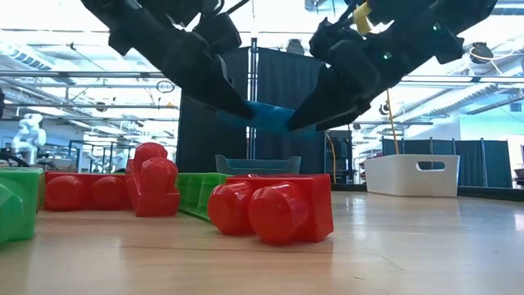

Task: Sort blocks by size
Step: Put the four stud blue game piece into the blue bin, then put the four stud green game piece into the blue bin

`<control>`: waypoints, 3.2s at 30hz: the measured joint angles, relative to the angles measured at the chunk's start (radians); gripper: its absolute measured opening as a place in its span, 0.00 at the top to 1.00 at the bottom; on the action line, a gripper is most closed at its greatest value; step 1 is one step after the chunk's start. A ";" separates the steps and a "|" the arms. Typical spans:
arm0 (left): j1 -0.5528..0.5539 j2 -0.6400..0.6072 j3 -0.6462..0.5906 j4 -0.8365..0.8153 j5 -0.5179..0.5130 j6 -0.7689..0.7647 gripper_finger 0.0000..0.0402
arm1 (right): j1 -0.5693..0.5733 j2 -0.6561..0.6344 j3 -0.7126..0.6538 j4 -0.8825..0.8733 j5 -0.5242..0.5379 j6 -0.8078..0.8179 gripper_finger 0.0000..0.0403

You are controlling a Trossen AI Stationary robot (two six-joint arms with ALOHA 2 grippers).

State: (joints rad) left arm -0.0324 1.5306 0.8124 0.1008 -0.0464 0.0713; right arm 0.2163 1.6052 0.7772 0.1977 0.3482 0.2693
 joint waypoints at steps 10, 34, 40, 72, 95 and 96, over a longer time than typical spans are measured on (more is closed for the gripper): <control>0.232 -0.125 0.001 -0.082 -0.075 0.058 0.40 | 0.006 -0.117 0.000 -0.216 0.178 0.115 0.22; 0.698 0.267 0.306 -0.133 0.290 0.278 0.40 | 0.000 -0.119 -0.001 -0.222 0.205 0.109 0.22; 0.718 0.317 0.339 -0.128 0.286 0.313 0.34 | -0.013 -0.119 -0.001 -0.226 0.202 0.076 0.22; 0.623 0.168 0.376 -0.530 0.177 0.252 0.21 | -0.328 0.199 -0.001 0.171 -0.392 -0.386 0.22; 0.321 0.155 0.343 -0.532 0.239 0.091 0.21 | -0.372 0.328 0.009 0.307 -0.567 -0.390 0.44; 0.314 0.155 0.343 -0.528 0.227 0.085 0.21 | -0.372 0.328 0.010 0.305 -0.567 -0.390 0.46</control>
State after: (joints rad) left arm 0.2820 1.6855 1.1553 -0.4276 0.1811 0.1560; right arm -0.1562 1.9335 0.7868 0.5024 -0.2188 -0.1204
